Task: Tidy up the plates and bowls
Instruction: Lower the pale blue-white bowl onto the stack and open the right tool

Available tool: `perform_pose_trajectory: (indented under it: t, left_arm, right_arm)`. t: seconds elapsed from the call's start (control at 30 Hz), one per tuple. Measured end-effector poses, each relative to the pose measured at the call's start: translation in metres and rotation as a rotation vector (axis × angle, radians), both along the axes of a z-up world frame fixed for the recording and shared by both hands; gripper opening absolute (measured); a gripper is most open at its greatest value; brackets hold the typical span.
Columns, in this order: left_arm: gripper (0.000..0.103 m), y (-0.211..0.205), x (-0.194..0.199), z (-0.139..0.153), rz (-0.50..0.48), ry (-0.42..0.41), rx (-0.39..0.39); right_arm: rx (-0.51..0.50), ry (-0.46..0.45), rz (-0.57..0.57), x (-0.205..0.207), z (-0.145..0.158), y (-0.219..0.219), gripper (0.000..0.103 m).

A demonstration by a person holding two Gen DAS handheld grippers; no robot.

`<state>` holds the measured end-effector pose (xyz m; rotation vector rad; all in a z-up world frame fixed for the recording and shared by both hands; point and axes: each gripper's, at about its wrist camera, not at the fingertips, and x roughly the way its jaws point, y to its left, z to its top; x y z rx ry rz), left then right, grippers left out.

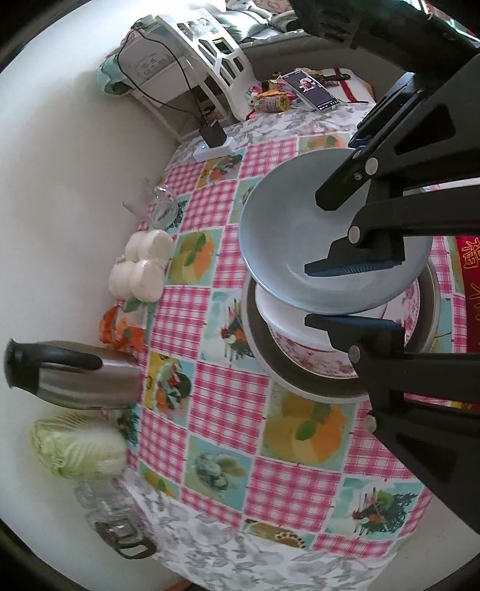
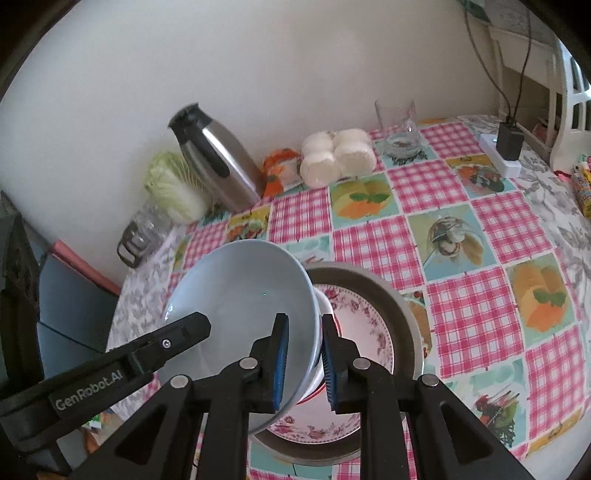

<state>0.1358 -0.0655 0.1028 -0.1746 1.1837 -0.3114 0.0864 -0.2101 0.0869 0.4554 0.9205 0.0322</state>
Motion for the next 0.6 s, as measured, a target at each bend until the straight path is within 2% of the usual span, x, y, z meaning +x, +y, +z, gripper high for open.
perform_pose_trajectory:
  t: [0.3, 0.6]
  left_arm:
    - [0.019, 0.010, 0.004, -0.025, 0.031, 0.016, -0.015]
    - [0.005, 0.013, 0.005, -0.034, 0.047, -0.004, -0.004]
  right_arm:
    - [-0.091, 0.059, 0.040, 0.012, -0.019, 0.015, 0.020]
    - [-0.130, 0.064, 0.043, 0.015, -0.023, 0.017, 0.023]
